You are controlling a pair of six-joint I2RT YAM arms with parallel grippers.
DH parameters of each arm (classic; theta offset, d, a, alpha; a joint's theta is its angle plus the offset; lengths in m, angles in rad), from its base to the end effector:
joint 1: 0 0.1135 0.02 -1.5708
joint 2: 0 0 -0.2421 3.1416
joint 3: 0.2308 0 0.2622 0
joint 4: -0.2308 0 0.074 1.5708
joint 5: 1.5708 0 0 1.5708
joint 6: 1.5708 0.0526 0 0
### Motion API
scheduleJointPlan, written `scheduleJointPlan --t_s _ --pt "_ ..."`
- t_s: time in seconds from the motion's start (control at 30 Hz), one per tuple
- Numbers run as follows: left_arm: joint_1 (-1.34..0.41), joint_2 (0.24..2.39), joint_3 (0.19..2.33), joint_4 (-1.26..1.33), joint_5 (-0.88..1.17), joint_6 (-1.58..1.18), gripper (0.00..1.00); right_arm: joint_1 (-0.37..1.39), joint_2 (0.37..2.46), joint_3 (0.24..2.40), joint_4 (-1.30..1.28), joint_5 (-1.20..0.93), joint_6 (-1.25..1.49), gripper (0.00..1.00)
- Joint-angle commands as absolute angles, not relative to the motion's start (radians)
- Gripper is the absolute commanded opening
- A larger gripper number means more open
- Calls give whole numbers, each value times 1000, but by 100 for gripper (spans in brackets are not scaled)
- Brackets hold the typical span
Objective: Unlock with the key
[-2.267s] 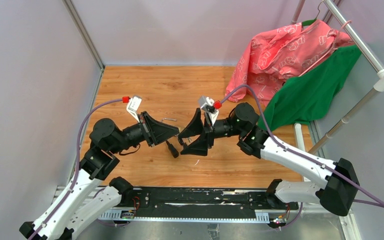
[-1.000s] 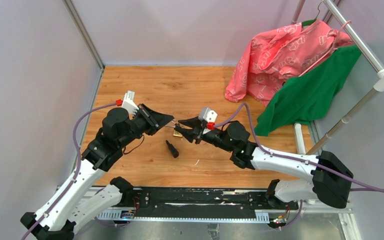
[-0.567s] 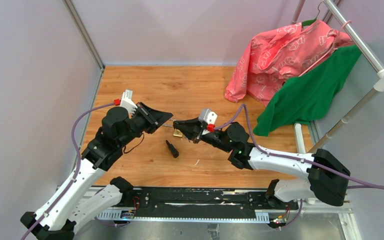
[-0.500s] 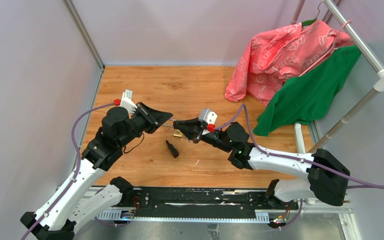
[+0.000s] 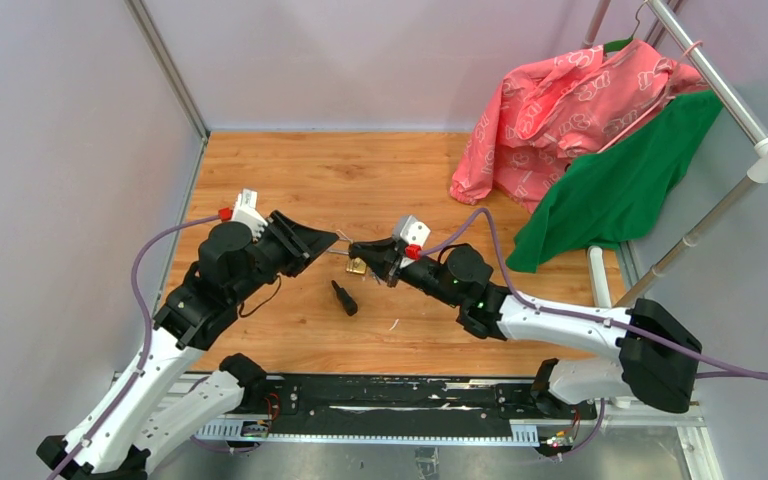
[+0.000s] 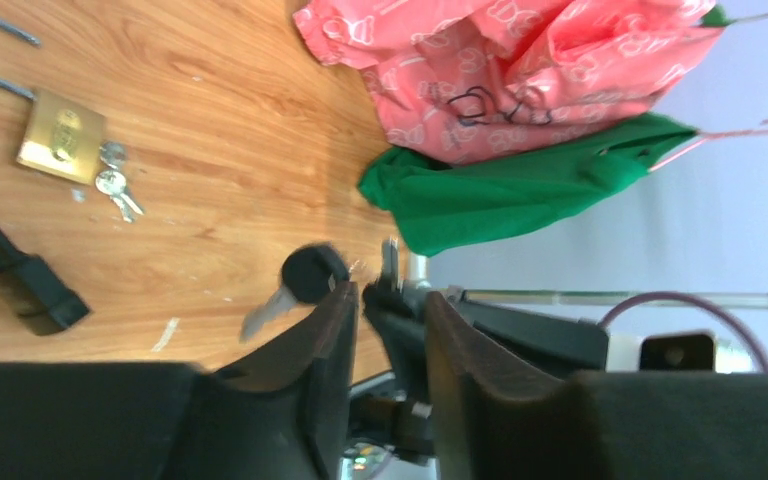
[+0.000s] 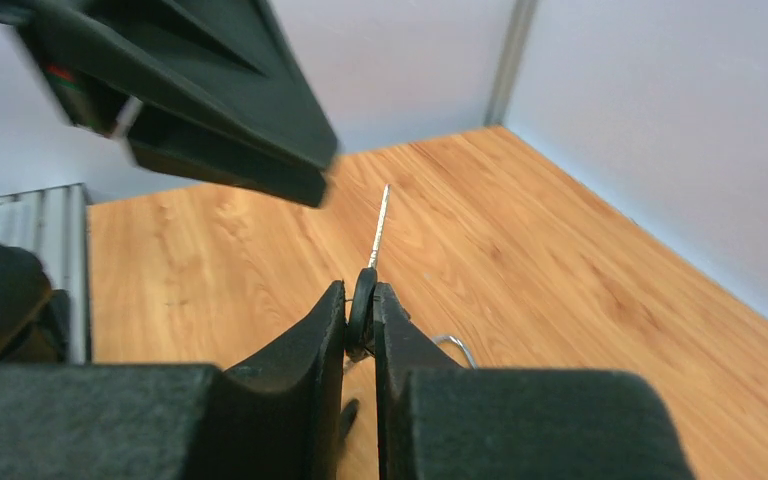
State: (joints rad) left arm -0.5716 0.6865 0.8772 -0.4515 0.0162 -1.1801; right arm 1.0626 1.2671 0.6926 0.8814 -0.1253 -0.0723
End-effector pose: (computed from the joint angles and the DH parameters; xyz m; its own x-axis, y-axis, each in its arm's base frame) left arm 0.1630 -0.1058 0.3416 -0.5949 -0.7166 -0.3641 0.0105 0.4460 -0.8950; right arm 0.1474 0.2782 0.2943 0.2134 0.2359 -0.9481 -0.9117 0.3968 -0.1065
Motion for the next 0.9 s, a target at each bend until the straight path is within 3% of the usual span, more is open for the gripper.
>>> scheduleJointPlan --t_s 0.0,0.07,0.13,0.27,0.53,0.87 --pt "-570 681 904 -534 -38 -1140 45 1049 1230 674 794 -2 -87 0" --pt "-570 688 905 -561 -47 -1122 67 1049 1213 664 765 26 -86 0" --pt "-570 695 908 -594 -60 -1106 79 1049 1189 645 743 50 -84 0" --pt "-570 740 937 -684 -83 -1023 87 1049 1122 605 691 85 -81 0" --pt "-570 794 888 -743 -145 -751 79 1049 973 540 514 129 -53 0" --pt "-569 977 894 -842 -173 -796 72 1049 880 468 370 95 -6 0"
